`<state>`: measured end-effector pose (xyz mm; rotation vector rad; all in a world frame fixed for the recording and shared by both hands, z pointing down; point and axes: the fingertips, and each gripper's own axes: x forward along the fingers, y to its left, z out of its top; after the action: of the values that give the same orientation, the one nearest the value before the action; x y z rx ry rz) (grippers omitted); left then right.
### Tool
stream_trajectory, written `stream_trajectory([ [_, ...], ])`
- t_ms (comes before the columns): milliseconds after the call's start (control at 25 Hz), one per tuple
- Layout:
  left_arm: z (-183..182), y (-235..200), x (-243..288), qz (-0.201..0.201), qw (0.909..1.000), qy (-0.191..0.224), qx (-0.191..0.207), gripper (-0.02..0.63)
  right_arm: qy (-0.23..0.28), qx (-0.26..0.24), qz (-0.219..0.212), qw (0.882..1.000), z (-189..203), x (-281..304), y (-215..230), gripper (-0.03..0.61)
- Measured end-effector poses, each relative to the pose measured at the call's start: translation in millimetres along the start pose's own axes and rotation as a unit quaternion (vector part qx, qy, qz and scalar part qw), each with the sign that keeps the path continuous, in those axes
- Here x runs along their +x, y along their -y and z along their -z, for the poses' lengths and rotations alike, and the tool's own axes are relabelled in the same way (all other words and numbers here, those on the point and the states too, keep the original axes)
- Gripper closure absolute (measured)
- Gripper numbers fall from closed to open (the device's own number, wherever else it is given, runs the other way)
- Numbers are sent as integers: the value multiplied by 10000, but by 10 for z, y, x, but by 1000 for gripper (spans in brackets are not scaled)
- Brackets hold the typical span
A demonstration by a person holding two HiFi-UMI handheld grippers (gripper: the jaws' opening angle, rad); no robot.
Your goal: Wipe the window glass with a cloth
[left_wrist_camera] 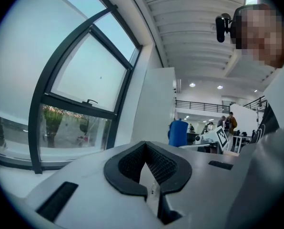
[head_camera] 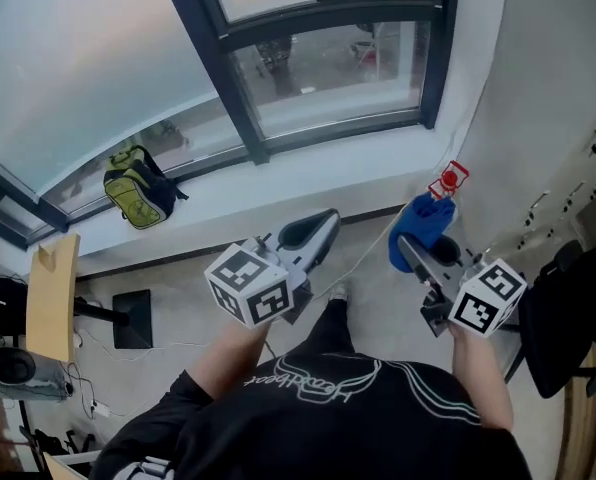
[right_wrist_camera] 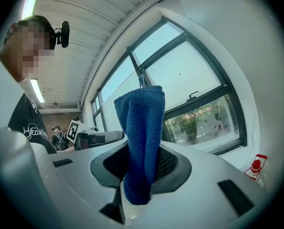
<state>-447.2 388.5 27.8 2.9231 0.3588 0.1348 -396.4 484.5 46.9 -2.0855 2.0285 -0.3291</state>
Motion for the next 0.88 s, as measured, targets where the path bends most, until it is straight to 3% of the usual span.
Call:
stream_trajectory([
  [280,-256,-2102,768,-467,9985,-22,-299,611,-261,-31,-237,9994,-256,1839,1115,485],
  [520,-632,-3783,1326,-931,9957,-1,-30,611,-383,40,-435,9983,-548,3528,2019,485],
  [720,-817,-4731,1396,-1328,9910,156,-41,611,-572,-33,-561,9968,-605,4432,2340,485],
  [880,-829,-5107,1402,-1558,9875,208,-131,611,-693,-66,-704,9951,-583,4782,2427,485],
])
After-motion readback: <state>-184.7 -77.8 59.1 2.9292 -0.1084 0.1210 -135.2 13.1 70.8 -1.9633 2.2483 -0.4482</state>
